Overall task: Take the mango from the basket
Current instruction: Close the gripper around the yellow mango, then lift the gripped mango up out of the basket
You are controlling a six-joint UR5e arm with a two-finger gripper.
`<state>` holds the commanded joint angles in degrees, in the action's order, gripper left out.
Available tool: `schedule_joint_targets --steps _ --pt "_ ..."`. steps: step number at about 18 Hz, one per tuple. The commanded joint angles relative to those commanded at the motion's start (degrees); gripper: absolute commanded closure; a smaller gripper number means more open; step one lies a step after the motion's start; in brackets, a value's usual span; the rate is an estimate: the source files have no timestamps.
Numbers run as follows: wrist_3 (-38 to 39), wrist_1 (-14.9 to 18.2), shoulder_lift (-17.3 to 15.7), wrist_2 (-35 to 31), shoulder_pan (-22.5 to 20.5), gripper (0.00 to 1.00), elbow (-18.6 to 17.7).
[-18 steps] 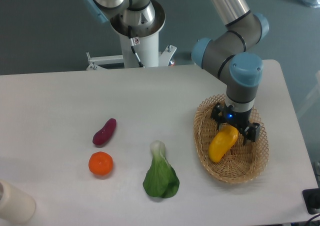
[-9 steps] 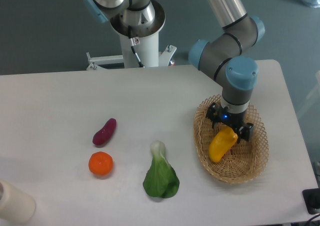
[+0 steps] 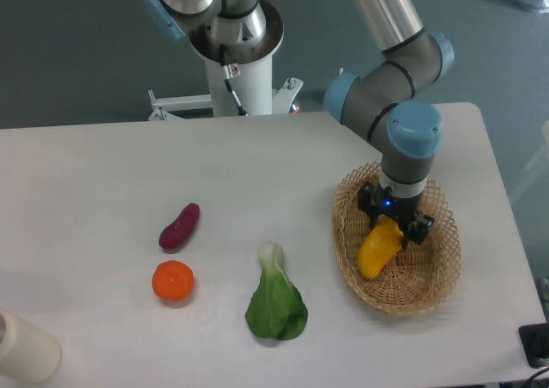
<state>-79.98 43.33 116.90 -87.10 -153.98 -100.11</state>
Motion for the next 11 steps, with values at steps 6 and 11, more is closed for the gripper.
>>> schedule_joint_targets --steps 6,11 --pt "-0.1 0.2 -2.1 0.7 -0.8 0.50 1.8" --pt "5.4 0.8 -6.6 6.5 -0.8 0.49 3.3"
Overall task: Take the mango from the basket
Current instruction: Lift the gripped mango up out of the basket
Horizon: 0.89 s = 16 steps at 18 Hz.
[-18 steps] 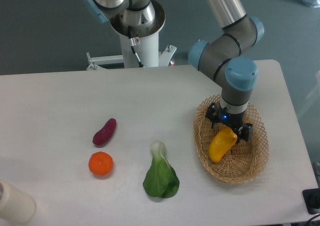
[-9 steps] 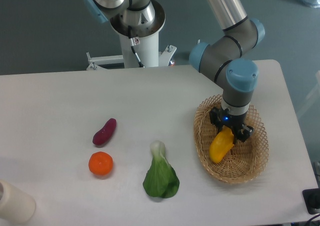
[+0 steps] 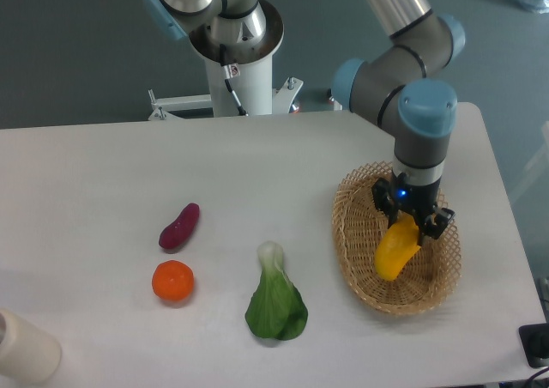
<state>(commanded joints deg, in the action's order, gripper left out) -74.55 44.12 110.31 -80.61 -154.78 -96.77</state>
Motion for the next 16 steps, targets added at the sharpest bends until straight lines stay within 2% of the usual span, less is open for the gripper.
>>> schedule_joint_targets --steps 1,2,3,10,16 --pt "1.2 0.1 -0.8 0.7 0.1 0.48 0.0" --pt "4.9 0.2 -3.8 3.0 0.6 0.48 0.1" --pt "6.6 0.2 -4.2 4.4 0.7 0.48 0.1" --pt "13.2 0.3 -6.2 6.0 2.7 0.48 1.8" --pt "13.2 0.3 -5.9 6.0 2.8 0.48 2.0"
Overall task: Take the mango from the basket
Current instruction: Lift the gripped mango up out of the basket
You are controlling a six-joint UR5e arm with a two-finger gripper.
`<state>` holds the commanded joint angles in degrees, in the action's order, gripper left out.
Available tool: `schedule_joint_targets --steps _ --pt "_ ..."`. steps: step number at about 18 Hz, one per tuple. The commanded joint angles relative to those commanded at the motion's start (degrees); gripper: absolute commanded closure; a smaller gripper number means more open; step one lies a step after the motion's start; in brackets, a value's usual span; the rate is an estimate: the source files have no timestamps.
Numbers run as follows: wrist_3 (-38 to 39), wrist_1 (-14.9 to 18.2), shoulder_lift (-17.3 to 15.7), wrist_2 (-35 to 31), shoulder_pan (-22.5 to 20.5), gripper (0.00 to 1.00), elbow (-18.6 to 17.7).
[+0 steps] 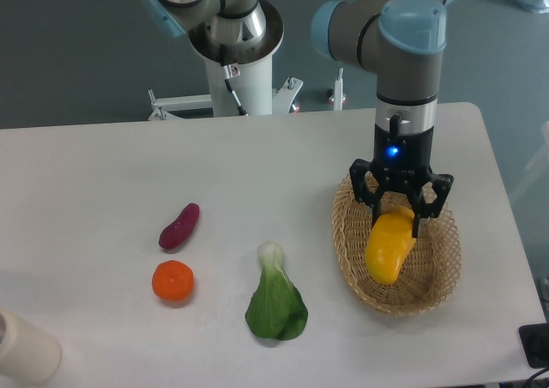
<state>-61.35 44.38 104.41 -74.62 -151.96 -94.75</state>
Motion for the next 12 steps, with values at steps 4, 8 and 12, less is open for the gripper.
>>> schedule_joint_targets --steps 4,8,12 --pt "0.0 -0.1 0.0 0.0 0.0 0.48 0.1" --pt "-0.3 -0.1 0.0 -0.2 0.0 0.48 0.1" --pt "-0.4 -0.1 -0.1 -0.1 -0.1 0.48 0.2"
